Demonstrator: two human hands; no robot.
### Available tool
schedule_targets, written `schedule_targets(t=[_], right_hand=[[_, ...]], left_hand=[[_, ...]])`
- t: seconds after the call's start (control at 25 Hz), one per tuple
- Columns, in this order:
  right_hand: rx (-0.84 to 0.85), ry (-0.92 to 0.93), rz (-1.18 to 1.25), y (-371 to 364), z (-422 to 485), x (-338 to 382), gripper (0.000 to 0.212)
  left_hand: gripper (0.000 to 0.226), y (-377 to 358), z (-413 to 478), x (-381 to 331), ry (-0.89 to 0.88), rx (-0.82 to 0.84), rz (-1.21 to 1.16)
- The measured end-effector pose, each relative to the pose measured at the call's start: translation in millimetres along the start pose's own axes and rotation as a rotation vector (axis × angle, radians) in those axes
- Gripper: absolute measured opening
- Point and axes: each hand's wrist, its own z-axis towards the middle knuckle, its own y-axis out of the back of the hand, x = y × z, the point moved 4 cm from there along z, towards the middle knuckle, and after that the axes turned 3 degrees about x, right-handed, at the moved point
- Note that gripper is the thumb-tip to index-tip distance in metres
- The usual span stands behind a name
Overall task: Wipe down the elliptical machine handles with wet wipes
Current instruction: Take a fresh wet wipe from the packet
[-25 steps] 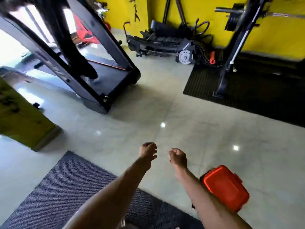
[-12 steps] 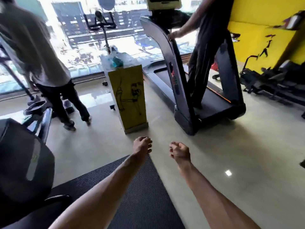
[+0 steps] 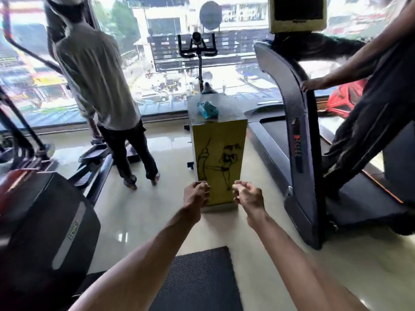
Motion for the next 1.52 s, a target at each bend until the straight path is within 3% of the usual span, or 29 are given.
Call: schedule_targets(t=[0.48,0.76,1.0,1.2,1.4,1.52], right_hand=[[0.069,0.171,-0.080,-122.0,294.6,149.7,0.013],[-0.014,0.246,-0.235,-185.7,441.5,211.5,0.016],[-0.005,0.308,-0.459,-226.3,556.4,233.7,0.021],[0.099,0.432,-0.683,-254.9,639.1,233.9,0.025],[0.223,0.558,-0.872,-265.1,686.3,218.4,0.040],[0.215,0.605,-0.982,-260.2,700.5,212.2,0.030]], left_hand=[[0.015,-32.3,292.7,-152.3,-0.119,-0.020,-0.071],[0.020,-51.8,465.9,-225.4,-0.122,0.028,0.029],[0.010,-70.5,578.0,-257.7,-0.159,-0.008,0.152],[0.006,-87.0,651.6,-266.5,-0.194,-0.021,0.258],[0.020,-97.2,696.9,-260.6,-0.245,-0.041,0.470],[0.035,-98.7,705.6,-256.2,-0.288,-0.065,0.550]])
